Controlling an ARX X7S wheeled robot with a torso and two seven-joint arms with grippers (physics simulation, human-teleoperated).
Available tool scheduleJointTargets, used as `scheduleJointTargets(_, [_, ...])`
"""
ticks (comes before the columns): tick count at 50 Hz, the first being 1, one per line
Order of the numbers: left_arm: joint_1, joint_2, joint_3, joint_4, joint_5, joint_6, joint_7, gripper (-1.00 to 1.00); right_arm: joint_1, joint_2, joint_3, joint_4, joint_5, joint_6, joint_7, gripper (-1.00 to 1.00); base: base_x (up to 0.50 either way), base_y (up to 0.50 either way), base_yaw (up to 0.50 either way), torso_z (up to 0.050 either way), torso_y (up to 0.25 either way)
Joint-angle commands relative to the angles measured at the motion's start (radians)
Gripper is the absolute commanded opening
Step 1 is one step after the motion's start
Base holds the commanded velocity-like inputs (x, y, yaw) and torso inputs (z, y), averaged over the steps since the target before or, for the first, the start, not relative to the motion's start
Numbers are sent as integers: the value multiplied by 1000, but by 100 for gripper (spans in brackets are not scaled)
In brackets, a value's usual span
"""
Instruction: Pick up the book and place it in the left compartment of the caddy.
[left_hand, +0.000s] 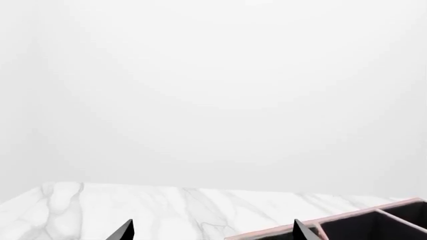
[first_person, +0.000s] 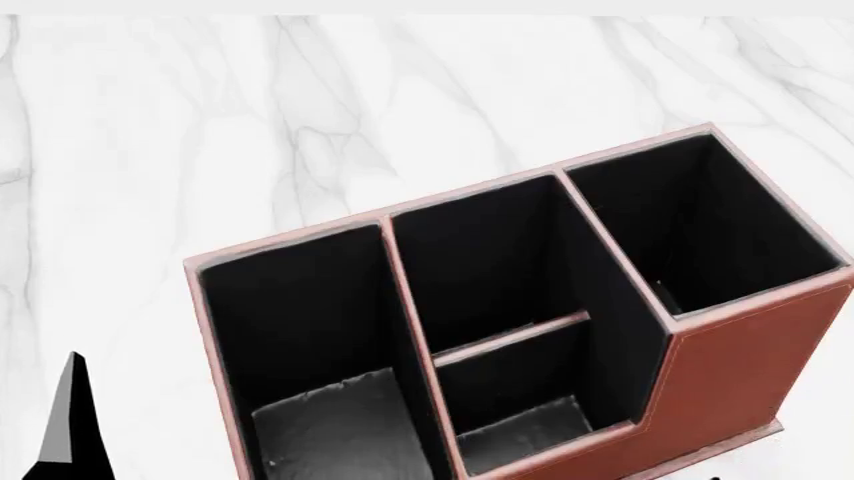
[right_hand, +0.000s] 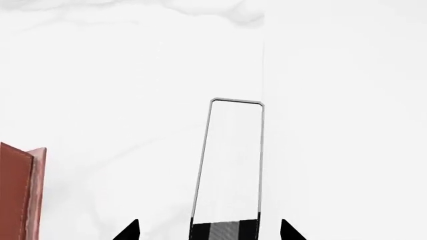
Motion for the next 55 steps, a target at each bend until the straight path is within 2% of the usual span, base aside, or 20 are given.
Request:
scheduleJointTargets(1, [1,-4,0,-3,-3,5,-3,100,-6,0,-15,34,18,-25,0,100,0,0,0,0,0])
scheduleJointTargets(2, [1,-4,1,-3,-3,5,-4,100,-9,0,-15,33,21,-33,0,-100,0,0,0,0,0])
scheduleJointTargets(13, [0,-8,5,0,-3,4,-8,100,-21,0,8,16,4,-18,0,-100,0,0,0,0,0])
scheduleJointTargets(28, [3,-12,8,-3,-6,13,-10,100,-24,0,-9,-124,-25,8,0,-100,0,0,0,0,0])
scheduleJointTargets(35, [2,-15,10,0,-8,10,-14,100,-18,30,-113,-272,-142,-43,-25,-100,0,0,0,0,0])
scheduleJointTargets(42, [1,-17,11,-7,-10,16,-13,100,-2,45,-136,-347,-255,18,-30,-100,0,0,0,0,0])
scheduleJointTargets(44, [1,-17,11,-7,-10,17,-14,100,14,84,-183,-374,-301,76,-28,-100,0,0,0,0,0])
scheduleJointTargets(45, [0,-17,12,-5,-10,15,-14,100,11,80,-183,-374,-306,51,-42,-100,0,0,0,0,0])
scheduleJointTargets(46, [1,-18,13,-3,-10,14,-15,100,13,128,-252,-396,-374,37,-73,-100,0,0,0,0,0])
scheduleJointTargets(47, [1,-19,11,-2,-12,14,-16,100,19,120,-240,-398,-366,70,-54,-100,0,0,0,0,0])
scheduleJointTargets(48, [1,-20,10,-2,-13,13,-17,100,17,144,-277,-404,-402,21,-90,-100,0,0,0,0,0])
scheduleJointTargets(49, [1,-20,9,-3,-14,15,-17,100,32,155,-288,-421,-421,93,-59,-100,0,0,0,0,0])
scheduleJointTargets(50, [2,-20,9,-3,-13,16,-17,100,34,161,-294,-430,-427,93,-67,-100,0,0,0,0,0])
scheduleJointTargets(55, [2,-21,12,0,-14,18,-18,100,33,232,-396,-476,-528,-3,-141,-100,0,0,0,0,0])
